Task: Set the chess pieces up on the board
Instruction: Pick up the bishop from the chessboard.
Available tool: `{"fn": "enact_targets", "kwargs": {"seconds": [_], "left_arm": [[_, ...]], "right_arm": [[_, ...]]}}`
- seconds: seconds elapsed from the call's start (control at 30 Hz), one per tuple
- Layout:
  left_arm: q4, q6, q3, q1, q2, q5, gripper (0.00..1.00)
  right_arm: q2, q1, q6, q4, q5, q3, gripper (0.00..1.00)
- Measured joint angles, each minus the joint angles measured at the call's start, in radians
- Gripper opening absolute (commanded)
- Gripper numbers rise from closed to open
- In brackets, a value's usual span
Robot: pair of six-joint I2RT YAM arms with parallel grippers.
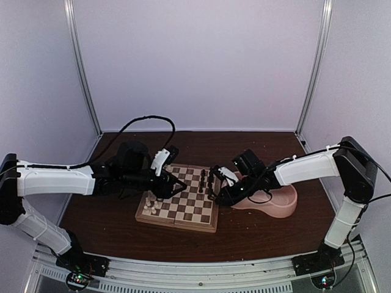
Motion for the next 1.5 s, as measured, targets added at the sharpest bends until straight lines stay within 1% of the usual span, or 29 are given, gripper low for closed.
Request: {"fn": "enact_targets", "kwargs": {"seconds": [0.23,0.47,0.63,0.73,0.83,0.97,1.33,1.43,1.5], "left_arm": [[0.000,0.000,0.010,-0.012,0.044,0.003,0.58],[0.000,0.005,0.074,-0.037,0.132,0.004,0.58],[-0.004,0.006,0.151,-0.040,0.213,0.006,0.53],[-0.011,0.007,0.192,-0.045,0.263,0.003,0.53],[-0.048,0.011,0.223,-0.053,0.295,-0.014,0.48],[-0.083,0.020,0.259,-0.063,0.328,-0.035,0.47],[-0.084,0.039,0.279,-0.107,0.386,-0.072,0.48],[-0.082,0.041,0.286,-0.109,0.409,-0.082,0.52],[-0.082,0.042,0.301,-0.109,0.425,-0.087,0.53]], "right_arm": [[-0.003,0.000,0.003,-0.013,-0.018,0.000,0.15],[-0.003,0.000,0.003,-0.019,-0.034,0.000,0.15],[-0.003,0.000,0.005,-0.018,-0.037,0.000,0.15],[-0.003,0.000,0.013,-0.015,-0.040,0.000,0.15],[-0.003,0.000,0.021,-0.008,-0.040,0.000,0.15],[-0.003,0.000,0.027,0.001,-0.042,0.000,0.14],[-0.003,0.000,0.031,0.011,-0.057,0.000,0.14],[-0.003,0.000,0.034,0.013,-0.060,0.000,0.14],[-0.003,0.000,0.035,0.013,-0.061,0.000,0.14]]}}
